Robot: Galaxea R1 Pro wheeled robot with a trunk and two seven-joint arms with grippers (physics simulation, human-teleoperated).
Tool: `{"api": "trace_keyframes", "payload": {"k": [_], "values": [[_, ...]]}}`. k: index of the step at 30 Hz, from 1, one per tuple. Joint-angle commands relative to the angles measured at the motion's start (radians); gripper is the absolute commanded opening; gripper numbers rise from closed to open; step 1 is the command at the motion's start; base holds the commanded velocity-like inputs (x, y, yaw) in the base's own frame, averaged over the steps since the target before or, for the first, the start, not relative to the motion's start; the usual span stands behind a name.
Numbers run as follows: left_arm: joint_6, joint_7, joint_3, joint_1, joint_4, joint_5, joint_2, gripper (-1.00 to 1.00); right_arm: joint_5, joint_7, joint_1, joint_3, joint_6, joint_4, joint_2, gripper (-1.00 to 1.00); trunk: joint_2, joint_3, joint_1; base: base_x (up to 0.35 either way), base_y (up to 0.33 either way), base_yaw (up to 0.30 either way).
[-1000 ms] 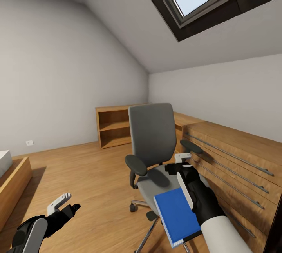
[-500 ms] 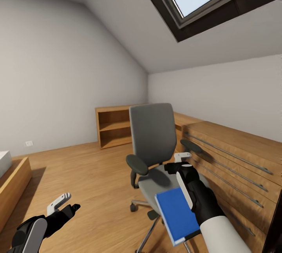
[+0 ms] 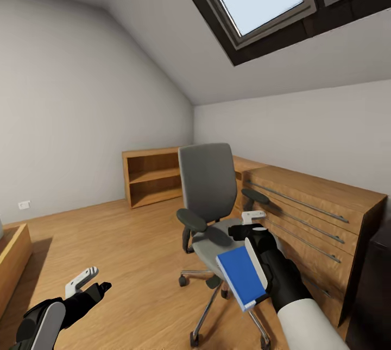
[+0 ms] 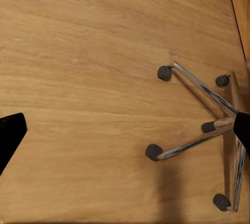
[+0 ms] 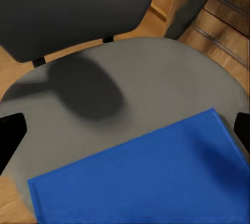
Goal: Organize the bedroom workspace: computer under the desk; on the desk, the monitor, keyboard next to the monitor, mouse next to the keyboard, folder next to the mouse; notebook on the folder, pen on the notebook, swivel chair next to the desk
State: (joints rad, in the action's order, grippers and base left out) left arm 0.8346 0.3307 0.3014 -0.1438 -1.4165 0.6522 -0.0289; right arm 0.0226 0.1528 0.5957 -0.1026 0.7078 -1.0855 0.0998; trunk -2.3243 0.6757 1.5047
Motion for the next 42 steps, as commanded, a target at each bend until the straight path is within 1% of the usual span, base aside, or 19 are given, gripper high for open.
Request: {"api": "trace_keyframes", "payload": {"k": [1, 11, 25, 42], "values": [[0.003, 0.008, 0.0, 0.0, -0.001, 0.011, 0.0, 1.0, 0.002, 0.004, 0.001, -0.002, 0.006, -0.001, 0.0, 1.0, -0.001, 0.0, -0.001, -0.215, 0.261, -0.24], [0.003, 0.008, 0.0, 0.0, -0.001, 0.011, 0.0, 1.0, 0.003, 0.005, 0.001, -0.001, 0.006, -0.002, -0.001, 1.0, -0.001, -0.01, -0.001, -0.086, 0.256, -0.242], [0.003, 0.01, -0.001, 0.0, -0.001, 0.013, 0.0, 1.0, 0.004, 0.005, 0.001, -0.002, 0.007, -0.004, -0.002, 1.0, -0.001, -0.024, -0.001, -0.019, 0.04, -0.244], [0.003, 0.01, -0.001, 0.0, -0.001, 0.014, 0.0, 1.0, 0.006, 0.005, 0.001, -0.002, 0.007, -0.004, -0.001, 1.0, -0.001, -0.041, -0.001, -0.245, 0.172, -0.248]]}}
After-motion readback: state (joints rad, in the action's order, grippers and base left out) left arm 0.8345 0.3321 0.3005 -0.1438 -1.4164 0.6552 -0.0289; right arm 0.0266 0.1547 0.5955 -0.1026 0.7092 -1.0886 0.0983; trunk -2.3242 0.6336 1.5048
